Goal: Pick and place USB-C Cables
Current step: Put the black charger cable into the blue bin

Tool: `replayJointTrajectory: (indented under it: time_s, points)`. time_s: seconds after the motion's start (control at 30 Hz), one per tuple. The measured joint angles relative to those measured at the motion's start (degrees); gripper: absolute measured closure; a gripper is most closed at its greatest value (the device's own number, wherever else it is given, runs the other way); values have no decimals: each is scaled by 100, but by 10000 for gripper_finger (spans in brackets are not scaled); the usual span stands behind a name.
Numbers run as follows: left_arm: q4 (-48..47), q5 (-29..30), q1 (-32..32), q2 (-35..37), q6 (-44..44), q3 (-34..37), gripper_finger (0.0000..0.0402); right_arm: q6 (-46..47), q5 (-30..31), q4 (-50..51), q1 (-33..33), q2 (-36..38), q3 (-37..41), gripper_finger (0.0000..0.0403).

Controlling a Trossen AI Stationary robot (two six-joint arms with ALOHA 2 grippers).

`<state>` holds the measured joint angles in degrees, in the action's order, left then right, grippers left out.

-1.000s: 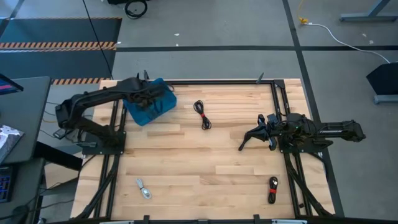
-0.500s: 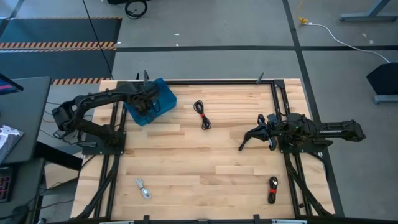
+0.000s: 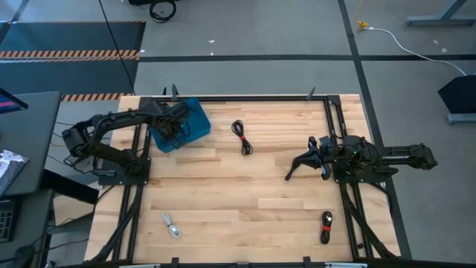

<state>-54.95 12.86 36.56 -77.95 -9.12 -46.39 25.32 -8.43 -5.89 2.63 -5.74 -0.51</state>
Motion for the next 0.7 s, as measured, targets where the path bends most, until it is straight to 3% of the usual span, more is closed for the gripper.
replayJointTrajectory:
  time_s: [0.37, 0.7]
  points:
    - [14, -416, -16, 0, 278, 0, 367, -39, 0, 2, 0, 0, 0, 369]
    - [1, 66, -218, -2, 390, -41, 266, -73, -2, 2, 0, 0, 0, 369]
